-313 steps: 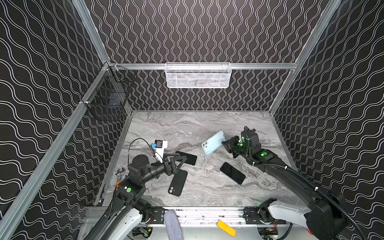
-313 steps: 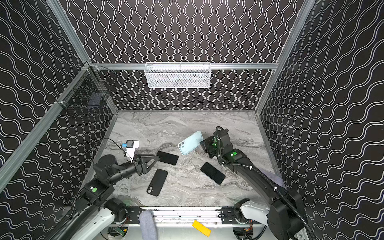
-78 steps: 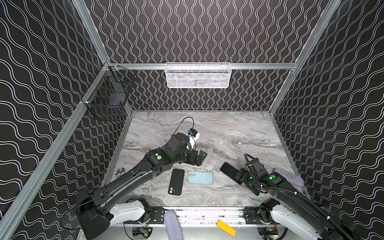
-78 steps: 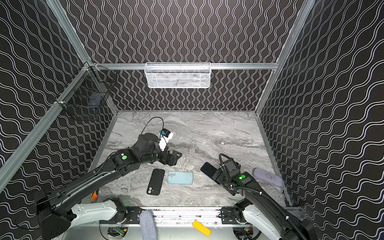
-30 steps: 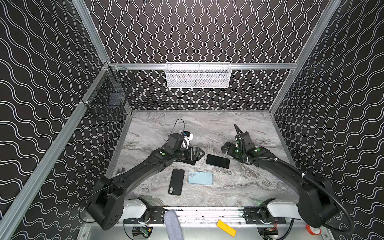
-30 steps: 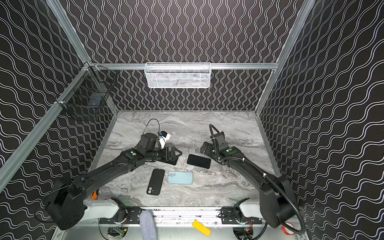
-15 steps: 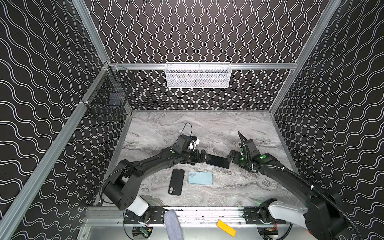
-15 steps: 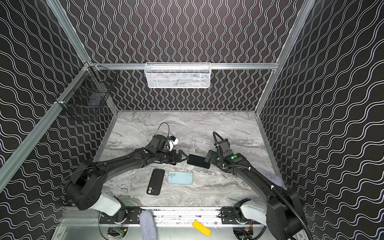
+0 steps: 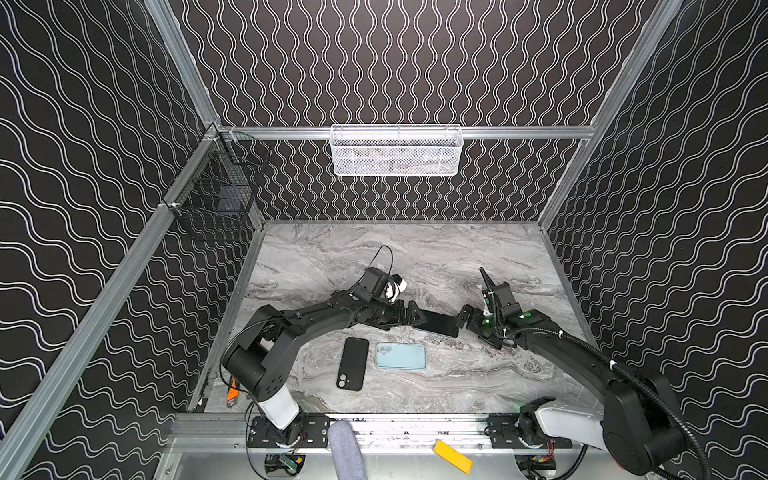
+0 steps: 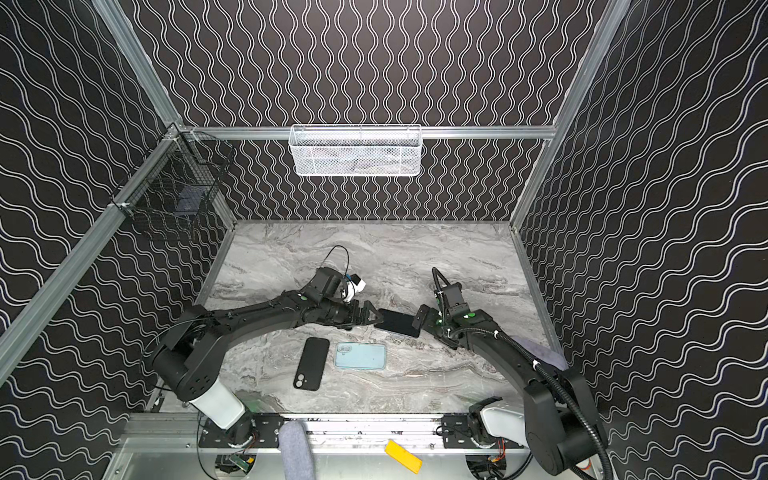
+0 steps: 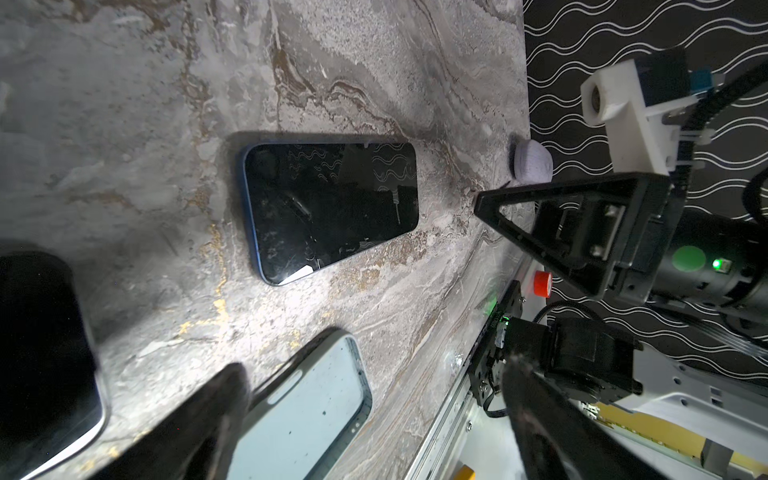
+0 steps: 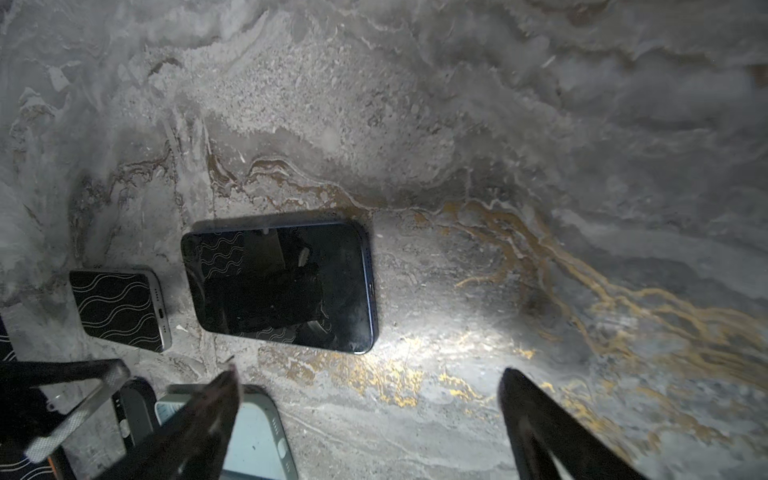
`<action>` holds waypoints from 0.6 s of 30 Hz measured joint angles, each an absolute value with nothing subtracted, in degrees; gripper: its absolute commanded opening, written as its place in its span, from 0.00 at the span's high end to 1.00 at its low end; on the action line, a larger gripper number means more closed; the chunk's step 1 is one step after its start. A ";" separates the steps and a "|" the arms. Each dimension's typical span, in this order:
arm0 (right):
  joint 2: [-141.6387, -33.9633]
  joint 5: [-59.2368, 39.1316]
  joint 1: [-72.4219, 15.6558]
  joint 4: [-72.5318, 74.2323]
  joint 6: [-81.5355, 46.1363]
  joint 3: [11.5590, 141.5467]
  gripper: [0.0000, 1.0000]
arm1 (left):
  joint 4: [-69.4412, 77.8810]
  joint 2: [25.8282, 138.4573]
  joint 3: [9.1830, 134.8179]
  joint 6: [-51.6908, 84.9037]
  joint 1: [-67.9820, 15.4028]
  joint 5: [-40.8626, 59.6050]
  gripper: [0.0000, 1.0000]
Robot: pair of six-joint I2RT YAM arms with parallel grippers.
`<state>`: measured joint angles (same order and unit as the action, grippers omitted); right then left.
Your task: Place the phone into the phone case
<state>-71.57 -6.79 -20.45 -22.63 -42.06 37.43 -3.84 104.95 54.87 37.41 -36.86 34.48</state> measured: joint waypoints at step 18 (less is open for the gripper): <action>-79.64 -17.41 -16.64 -15.53 -42.61 36.75 0.00 | -2.11 110.98 56.62 37.19 -36.38 36.42 0.01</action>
<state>-79.64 -17.41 -16.64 -15.53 -42.61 36.75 -2.11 110.98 56.62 37.19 -36.38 36.42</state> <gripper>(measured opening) 0.996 0.986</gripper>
